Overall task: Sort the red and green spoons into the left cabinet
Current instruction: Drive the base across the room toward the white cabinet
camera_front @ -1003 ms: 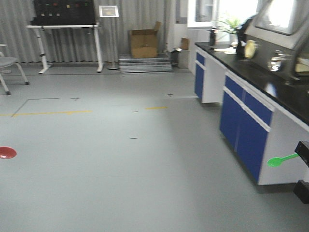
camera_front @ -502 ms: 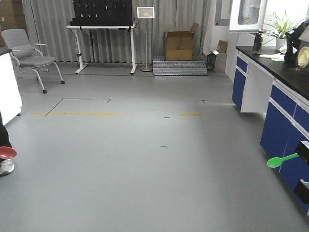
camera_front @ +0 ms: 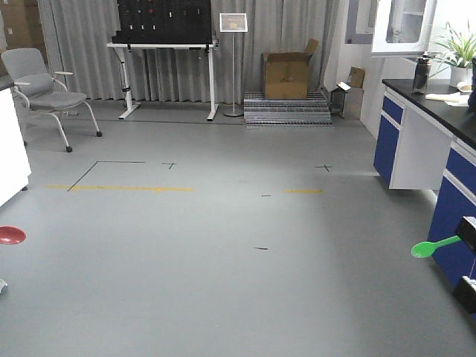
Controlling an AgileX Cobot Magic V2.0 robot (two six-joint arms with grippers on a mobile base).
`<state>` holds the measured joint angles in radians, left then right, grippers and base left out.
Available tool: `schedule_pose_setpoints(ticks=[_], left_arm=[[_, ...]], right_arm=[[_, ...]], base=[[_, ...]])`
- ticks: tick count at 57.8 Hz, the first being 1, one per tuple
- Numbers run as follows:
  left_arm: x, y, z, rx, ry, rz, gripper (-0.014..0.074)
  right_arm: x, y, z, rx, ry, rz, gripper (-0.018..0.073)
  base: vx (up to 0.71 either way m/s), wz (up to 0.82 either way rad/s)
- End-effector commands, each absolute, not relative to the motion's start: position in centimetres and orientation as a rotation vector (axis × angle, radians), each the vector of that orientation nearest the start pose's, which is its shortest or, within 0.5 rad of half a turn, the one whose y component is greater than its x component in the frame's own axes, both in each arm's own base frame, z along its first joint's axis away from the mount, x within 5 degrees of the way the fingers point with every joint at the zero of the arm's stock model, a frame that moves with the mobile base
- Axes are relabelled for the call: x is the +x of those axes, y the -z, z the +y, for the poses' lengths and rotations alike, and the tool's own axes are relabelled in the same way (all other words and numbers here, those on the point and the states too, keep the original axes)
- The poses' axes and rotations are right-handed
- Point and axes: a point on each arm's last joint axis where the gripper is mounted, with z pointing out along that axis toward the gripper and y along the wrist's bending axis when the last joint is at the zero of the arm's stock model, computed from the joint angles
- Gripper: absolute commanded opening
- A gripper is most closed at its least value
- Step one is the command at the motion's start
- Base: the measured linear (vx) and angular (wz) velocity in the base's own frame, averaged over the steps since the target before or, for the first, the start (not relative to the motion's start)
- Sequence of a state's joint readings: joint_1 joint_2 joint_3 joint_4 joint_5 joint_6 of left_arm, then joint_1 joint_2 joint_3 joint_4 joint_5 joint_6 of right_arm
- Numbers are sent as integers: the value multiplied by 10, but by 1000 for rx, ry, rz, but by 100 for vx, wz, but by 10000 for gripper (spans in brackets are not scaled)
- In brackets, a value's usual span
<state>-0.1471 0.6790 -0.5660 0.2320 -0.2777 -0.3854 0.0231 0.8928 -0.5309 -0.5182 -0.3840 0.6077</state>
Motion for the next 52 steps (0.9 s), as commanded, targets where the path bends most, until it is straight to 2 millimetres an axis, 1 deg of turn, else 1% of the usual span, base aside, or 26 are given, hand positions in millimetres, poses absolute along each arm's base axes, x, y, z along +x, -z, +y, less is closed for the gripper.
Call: schedule_pose_setpoints(ticks=[1,52], left_arm=[[137,-386,-28,49,335,1225,-8],[137,-386,-28,49,335,1226,-8]], right_arm=[[187,-345,24,-96,-290,1403,-1],[187,-345,24,-96,-290,1403,-1]], base=[[46,0],[50,-2]])
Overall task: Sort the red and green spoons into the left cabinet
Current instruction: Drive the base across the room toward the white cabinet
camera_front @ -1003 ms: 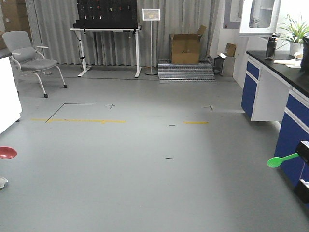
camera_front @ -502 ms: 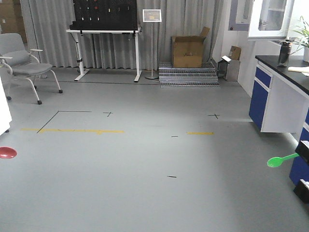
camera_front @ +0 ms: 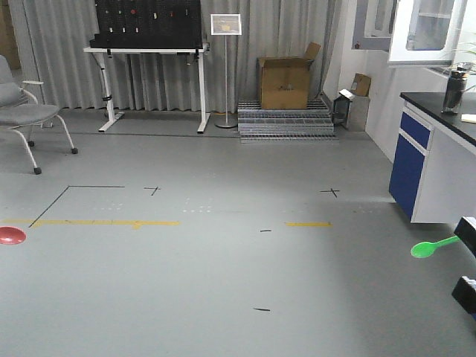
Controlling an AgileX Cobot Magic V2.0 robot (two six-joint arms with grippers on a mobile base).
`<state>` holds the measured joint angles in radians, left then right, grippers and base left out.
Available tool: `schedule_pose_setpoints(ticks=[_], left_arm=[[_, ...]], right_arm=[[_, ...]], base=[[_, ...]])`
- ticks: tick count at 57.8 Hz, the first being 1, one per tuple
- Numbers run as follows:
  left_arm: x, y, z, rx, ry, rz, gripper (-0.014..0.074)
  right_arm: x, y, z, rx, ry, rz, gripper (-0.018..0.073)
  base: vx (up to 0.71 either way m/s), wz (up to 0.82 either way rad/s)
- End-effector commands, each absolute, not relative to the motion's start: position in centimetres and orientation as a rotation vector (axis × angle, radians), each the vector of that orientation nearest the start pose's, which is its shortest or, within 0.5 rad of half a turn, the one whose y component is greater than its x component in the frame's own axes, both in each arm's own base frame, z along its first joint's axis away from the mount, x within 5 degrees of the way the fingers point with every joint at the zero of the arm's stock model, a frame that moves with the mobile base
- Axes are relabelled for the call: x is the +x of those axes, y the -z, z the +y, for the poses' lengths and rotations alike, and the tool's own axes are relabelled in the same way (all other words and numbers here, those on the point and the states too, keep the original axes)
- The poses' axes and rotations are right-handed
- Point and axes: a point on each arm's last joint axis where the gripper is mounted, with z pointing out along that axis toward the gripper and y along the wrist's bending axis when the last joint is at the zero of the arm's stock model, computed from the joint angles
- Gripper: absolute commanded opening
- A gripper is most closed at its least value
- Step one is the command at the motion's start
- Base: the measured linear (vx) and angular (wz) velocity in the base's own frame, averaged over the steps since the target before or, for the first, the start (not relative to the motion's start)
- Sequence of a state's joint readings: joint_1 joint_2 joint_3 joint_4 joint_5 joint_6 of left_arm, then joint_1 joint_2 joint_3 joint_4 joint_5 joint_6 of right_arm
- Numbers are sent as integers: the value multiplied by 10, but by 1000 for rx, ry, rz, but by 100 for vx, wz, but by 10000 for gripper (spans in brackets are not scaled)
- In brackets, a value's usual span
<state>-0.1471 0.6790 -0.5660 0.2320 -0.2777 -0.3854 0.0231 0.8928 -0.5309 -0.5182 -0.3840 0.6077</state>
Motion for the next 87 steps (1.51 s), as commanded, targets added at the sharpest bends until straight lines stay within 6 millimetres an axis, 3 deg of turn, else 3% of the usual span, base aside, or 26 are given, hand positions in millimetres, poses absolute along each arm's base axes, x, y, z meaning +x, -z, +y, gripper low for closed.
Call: schedule_pose_setpoints(ticks=[1,87], left_arm=[[137,-386,-28,49,335,1226,-8],[137,-386,-28,49,334,1230,-8]], right_arm=[[187,-345,24,-96,-290,1403,-1],[187,-345,24,-96,-290,1403,-1]], base=[[54,-9],[59,-3]])
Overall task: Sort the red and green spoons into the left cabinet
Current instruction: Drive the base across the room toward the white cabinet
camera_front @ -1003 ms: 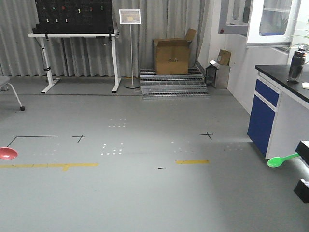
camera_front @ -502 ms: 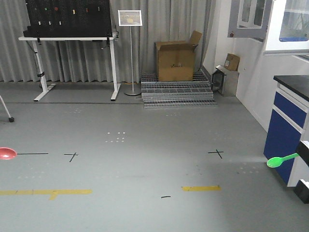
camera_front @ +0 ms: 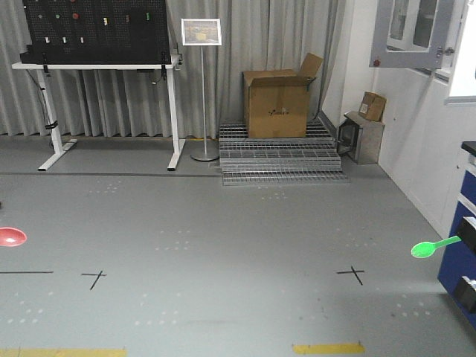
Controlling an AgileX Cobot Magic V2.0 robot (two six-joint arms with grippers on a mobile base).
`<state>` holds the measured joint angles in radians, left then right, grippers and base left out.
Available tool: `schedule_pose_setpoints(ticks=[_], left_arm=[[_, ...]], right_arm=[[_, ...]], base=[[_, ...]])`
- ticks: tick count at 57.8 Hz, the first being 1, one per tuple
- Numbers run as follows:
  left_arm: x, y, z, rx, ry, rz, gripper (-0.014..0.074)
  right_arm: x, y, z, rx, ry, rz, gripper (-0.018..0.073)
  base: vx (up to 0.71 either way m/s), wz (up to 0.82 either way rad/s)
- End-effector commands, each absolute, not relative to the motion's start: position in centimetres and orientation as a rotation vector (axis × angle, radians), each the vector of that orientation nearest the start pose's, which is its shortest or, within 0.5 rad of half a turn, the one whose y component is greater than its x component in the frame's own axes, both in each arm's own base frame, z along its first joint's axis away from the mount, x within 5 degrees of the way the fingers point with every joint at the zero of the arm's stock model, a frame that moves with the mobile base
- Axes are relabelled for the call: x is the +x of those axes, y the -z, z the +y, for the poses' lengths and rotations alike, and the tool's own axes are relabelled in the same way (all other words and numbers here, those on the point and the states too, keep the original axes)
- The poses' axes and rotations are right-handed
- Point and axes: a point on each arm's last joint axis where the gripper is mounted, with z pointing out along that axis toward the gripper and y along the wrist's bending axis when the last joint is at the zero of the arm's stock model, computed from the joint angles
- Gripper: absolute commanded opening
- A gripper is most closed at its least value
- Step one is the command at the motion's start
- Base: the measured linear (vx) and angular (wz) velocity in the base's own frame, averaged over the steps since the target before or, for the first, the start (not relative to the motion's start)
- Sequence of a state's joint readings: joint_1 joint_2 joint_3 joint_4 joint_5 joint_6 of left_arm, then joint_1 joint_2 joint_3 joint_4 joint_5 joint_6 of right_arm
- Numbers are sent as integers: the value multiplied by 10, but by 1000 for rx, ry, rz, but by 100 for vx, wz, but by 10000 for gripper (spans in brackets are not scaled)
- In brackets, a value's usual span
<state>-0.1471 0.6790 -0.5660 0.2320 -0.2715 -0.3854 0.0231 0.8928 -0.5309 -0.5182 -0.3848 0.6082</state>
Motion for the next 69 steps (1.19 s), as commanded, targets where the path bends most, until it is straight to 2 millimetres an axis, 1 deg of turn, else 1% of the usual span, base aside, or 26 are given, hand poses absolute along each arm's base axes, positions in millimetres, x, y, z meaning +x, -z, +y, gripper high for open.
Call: schedule_pose_setpoints(ticks=[1,69], left_arm=[[137,-386,-28,49,334,1230,-8],[137,-386,-28,48,334,1230,-7]], right_arm=[[187,-345,24,-96,-290,1403,-1],[187,-345,24,-96,-290,1403,-1]], base=[[61,0],[62,2]])
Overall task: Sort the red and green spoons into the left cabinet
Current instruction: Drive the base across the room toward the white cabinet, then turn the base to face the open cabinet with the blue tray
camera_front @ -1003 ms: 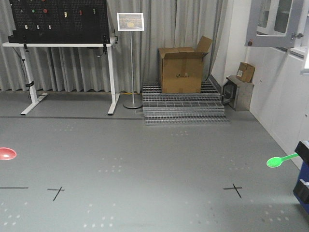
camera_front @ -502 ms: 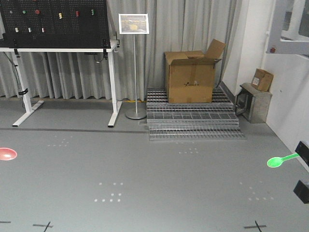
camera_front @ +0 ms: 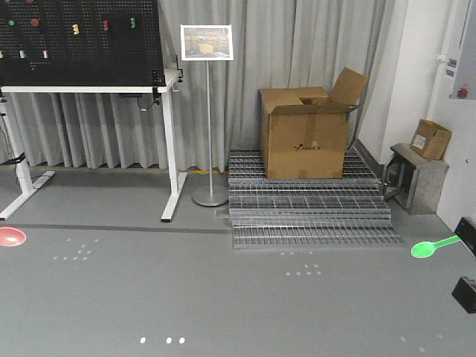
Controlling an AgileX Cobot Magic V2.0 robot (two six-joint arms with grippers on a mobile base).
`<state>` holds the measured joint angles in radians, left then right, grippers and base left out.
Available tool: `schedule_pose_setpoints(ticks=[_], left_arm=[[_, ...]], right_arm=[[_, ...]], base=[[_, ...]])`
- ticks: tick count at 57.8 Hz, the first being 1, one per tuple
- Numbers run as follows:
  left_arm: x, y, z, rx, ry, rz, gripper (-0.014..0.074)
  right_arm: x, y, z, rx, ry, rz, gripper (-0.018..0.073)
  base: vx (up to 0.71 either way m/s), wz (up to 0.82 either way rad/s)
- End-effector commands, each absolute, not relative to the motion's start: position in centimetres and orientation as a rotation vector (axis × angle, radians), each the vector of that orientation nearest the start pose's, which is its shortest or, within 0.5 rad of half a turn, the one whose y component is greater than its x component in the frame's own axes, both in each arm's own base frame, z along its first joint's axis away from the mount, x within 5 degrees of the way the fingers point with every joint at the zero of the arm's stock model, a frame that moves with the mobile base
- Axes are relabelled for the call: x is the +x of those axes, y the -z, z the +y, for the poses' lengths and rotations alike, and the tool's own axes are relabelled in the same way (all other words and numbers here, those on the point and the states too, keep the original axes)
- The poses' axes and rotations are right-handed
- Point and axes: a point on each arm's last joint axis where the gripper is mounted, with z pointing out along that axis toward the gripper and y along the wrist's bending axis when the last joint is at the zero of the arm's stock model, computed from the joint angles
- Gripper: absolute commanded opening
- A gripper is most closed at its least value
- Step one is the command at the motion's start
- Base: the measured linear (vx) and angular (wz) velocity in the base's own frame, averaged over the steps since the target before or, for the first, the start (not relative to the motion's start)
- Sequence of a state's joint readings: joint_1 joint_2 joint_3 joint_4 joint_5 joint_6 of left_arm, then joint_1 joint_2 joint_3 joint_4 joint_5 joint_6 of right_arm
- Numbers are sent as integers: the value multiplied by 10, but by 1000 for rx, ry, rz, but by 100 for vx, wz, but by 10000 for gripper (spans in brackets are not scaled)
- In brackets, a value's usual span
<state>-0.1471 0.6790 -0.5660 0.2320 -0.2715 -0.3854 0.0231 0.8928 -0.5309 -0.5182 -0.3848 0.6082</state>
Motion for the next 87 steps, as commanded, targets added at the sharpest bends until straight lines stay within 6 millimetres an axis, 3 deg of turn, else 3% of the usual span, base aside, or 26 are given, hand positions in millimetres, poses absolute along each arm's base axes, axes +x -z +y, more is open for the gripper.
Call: schedule_pose_setpoints(ticks=[1,87], left_arm=[[137,-386,-28,48,334,1230,-7],[137,-386,-28,49,334,1230,-6]], right_arm=[[187,-345,24,-96,-290,1403,-1],[187,-345,24,-97,-290,1402,-1]], base=[[64,-3],[60,-4]])
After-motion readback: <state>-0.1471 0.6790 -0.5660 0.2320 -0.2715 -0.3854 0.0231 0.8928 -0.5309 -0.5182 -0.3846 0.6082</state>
